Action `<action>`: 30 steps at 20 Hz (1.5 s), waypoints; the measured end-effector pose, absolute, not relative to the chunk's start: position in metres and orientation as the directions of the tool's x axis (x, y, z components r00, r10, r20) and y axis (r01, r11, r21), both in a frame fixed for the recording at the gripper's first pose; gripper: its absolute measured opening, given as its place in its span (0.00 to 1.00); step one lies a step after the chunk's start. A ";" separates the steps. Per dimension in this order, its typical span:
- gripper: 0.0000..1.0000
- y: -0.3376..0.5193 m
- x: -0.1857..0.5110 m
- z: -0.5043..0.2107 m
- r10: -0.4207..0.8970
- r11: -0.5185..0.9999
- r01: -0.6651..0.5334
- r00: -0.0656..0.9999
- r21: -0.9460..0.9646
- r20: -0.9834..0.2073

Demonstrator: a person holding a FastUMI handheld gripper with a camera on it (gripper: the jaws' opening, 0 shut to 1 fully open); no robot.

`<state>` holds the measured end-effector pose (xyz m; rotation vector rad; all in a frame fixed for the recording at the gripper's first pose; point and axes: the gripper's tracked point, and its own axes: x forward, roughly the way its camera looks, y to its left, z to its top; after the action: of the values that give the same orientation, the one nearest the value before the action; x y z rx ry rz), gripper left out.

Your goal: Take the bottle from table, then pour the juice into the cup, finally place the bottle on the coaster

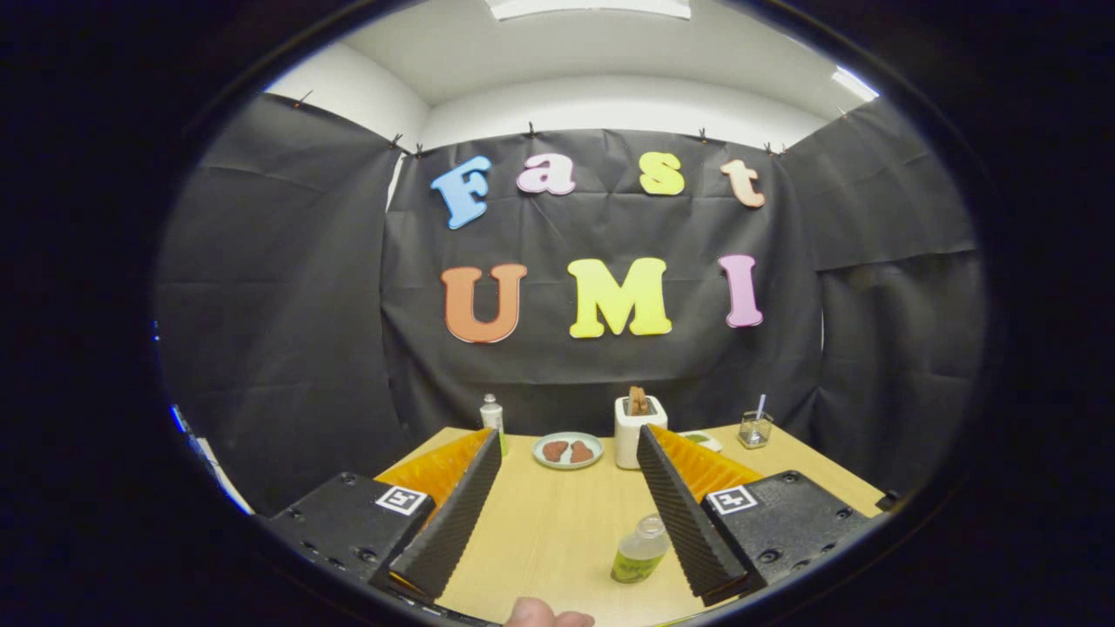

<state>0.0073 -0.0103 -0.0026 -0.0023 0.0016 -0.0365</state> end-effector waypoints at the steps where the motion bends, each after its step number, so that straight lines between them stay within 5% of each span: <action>1: 1.00 -0.012 0.009 -0.005 -0.043 0.999 0.043 0.999 -0.004 -0.008; 19: 1.00 -0.029 0.011 -0.039 -0.096 0.995 0.098 0.992 0.021 -0.086; 30: 1.00 -0.046 -0.005 -0.140 -0.139 0.989 0.144 0.969 0.011 -0.203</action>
<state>-0.0045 -0.0461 -0.1399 0.0262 0.2034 -0.1431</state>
